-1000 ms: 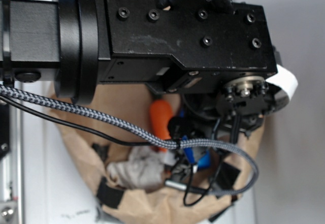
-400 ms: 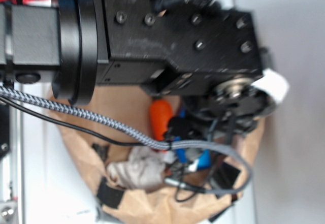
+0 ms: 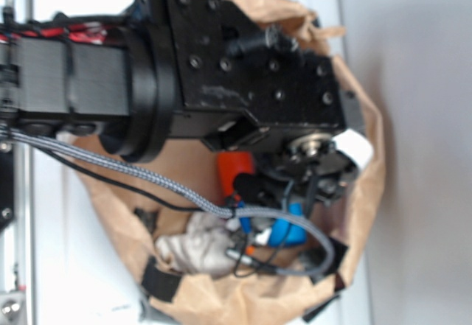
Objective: Grab the blue bottle.
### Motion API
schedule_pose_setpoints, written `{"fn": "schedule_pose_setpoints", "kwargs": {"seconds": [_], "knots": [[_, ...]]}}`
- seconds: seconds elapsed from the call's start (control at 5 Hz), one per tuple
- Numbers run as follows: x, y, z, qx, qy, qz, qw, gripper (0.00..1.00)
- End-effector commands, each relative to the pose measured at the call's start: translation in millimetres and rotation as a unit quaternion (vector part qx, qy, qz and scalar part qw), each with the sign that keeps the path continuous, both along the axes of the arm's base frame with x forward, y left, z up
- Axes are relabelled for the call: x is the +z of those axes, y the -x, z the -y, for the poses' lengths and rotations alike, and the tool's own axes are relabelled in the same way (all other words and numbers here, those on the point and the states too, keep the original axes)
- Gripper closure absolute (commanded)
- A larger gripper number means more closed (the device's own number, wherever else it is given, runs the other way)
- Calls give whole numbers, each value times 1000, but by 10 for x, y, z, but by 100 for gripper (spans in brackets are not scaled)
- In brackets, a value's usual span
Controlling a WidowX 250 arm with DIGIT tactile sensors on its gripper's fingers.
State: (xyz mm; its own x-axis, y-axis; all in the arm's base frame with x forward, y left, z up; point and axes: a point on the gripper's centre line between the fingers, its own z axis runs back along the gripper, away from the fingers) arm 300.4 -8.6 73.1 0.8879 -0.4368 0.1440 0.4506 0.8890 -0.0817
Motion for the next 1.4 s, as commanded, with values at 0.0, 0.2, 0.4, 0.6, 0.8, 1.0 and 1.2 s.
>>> {"fn": "schedule_pose_setpoints", "kwargs": {"seconds": [0.0,0.2,0.4,0.6,0.8,1.0,1.2], "knots": [[-131,-178,242,-14,-18,13,1000,0],[-244,-167,366,-26,-13,24,999,0],[-258,-181,469,-35,9,23,999,0],[-228,-104,482,-19,9,20,1000,96],[10,34,408,-7,26,26,999,100],[341,125,283,27,38,37,998,100],[603,97,56,60,35,32,997,100]]}}
